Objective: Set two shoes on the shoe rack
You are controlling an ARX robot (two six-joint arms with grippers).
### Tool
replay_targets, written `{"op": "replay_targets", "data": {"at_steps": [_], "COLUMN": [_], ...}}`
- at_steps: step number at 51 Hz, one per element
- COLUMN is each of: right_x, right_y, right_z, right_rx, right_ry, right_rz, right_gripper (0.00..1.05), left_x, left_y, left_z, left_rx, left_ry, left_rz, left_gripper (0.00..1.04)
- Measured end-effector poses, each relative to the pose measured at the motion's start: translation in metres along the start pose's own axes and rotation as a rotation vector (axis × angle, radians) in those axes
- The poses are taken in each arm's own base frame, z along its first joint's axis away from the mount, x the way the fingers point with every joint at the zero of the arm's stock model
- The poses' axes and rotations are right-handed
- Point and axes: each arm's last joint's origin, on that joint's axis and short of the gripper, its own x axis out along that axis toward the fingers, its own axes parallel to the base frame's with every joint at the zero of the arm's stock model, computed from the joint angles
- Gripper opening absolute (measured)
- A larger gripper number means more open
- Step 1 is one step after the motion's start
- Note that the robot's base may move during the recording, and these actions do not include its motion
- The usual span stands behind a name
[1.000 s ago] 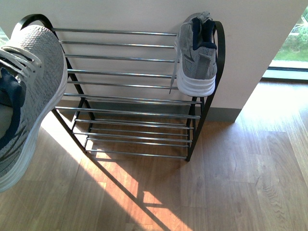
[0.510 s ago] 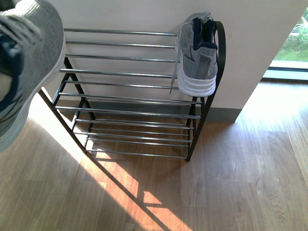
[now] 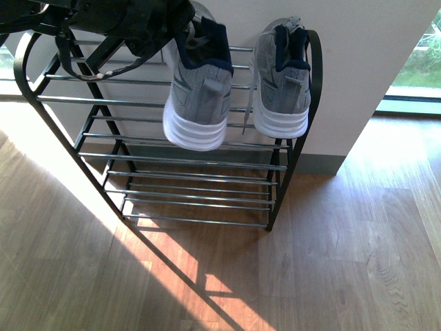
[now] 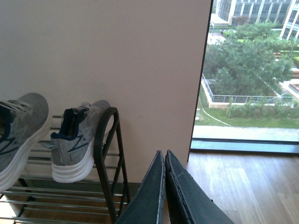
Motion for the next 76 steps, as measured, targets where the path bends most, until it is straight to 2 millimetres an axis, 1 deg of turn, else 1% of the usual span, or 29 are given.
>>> {"op": "replay_targets", "data": {"at_steps": [3, 6, 8, 11, 15, 19, 26, 36, 43, 44, 48, 50, 53, 57, 58, 63, 66, 67, 69, 71, 73, 76], "right_x": [-0.001, -0.004, -0.009, -0.012, -0.013, -0.013, -0.013, -0.013, -0.013, -0.013, -0.013, -0.013, -0.013, -0.013, -0.013, -0.013, -0.013, -0.013, -0.013, -0.013, -0.013, -0.013], "right_y": [0.000, 0.000, 0.000, 0.000, 0.000, 0.000, 0.000, 0.000, 0.000, 0.000, 0.000, 0.000, 0.000, 0.000, 0.000, 0.000, 0.000, 0.000, 0.000, 0.000, 0.000, 0.000], "right_z": [0.000, -0.002, -0.005, -0.003, -0.003, -0.003, -0.003, -0.003, -0.003, -0.003, -0.003, -0.003, -0.003, -0.003, -0.003, -0.003, -0.003, -0.003, -0.003, -0.003, -0.003, -0.003], "right_rx": [0.000, 0.000, 0.000, 0.000, 0.000, 0.000, 0.000, 0.000, 0.000, 0.000, 0.000, 0.000, 0.000, 0.000, 0.000, 0.000, 0.000, 0.000, 0.000, 0.000, 0.000, 0.000], "right_ry": [0.001, 0.012, 0.034, 0.011, 0.006, 0.006, 0.005, 0.005, 0.005, 0.005, 0.005, 0.005, 0.005, 0.005, 0.005, 0.005, 0.005, 0.005, 0.005, 0.005, 0.005, 0.005], "right_rz": [0.000, 0.000, -0.001, 0.000, 0.000, 0.000, 0.000, 0.000, 0.000, 0.000, 0.000, 0.000, 0.000, 0.000, 0.000, 0.000, 0.000, 0.000, 0.000, 0.000, 0.000, 0.000], "right_gripper": [0.01, 0.01, 0.01, 0.01, 0.01, 0.01, 0.01, 0.01, 0.01, 0.01, 0.01, 0.01, 0.01, 0.01, 0.01, 0.01, 0.01, 0.01, 0.01, 0.01, 0.01, 0.01], "left_x": [0.012, 0.020, 0.027, 0.034, 0.046, 0.059, 0.082, 0.105, 0.108, 0.108, 0.108, 0.107, 0.104, 0.090, 0.084, 0.065, 0.056, 0.049, 0.037, 0.023, 0.010, -0.018], "left_y": [0.003, 0.005, 0.004, 0.004, 0.002, 0.000, 0.002, 0.006, 0.007, 0.007, 0.008, 0.008, 0.007, 0.005, 0.005, 0.005, 0.004, 0.004, 0.004, 0.005, 0.006, 0.007], "left_z": [0.003, 0.010, 0.018, 0.025, 0.028, 0.021, 0.000, -0.002, -0.002, -0.002, -0.003, -0.003, -0.002, 0.000, 0.001, 0.004, 0.005, 0.006, 0.009, 0.012, 0.015, 0.021], "left_rx": [0.005, 0.003, -0.003, -0.010, -0.008, -0.003, 0.017, 0.043, 0.056, 0.056, 0.080, 0.088, 0.104, 0.107, 0.107, 0.102, 0.101, 0.095, 0.092, 0.090, 0.092, 0.117], "left_ry": [0.011, 0.013, 0.018, 0.019, 0.034, 0.078, 0.162, 0.180, 0.193, 0.194, 0.200, 0.199, 0.187, 0.150, 0.134, 0.103, 0.085, 0.073, 0.048, 0.016, -0.008, -0.061], "left_rz": [0.010, 0.001, -0.026, -0.047, -0.083, -0.096, -0.075, -0.074, -0.061, -0.062, -0.057, -0.056, -0.043, -0.024, -0.019, -0.009, 0.007, 0.011, 0.018, 0.031, 0.042, 0.086], "left_gripper": [0.02, 0.02, 0.02, 0.02, 0.02, 0.02, 0.02, 0.02, 0.02, 0.04, 0.22, 0.29, 0.42, 0.57, 0.63, 0.79, 0.86, 0.91, 0.97, 0.95, 0.95, 0.95]}}
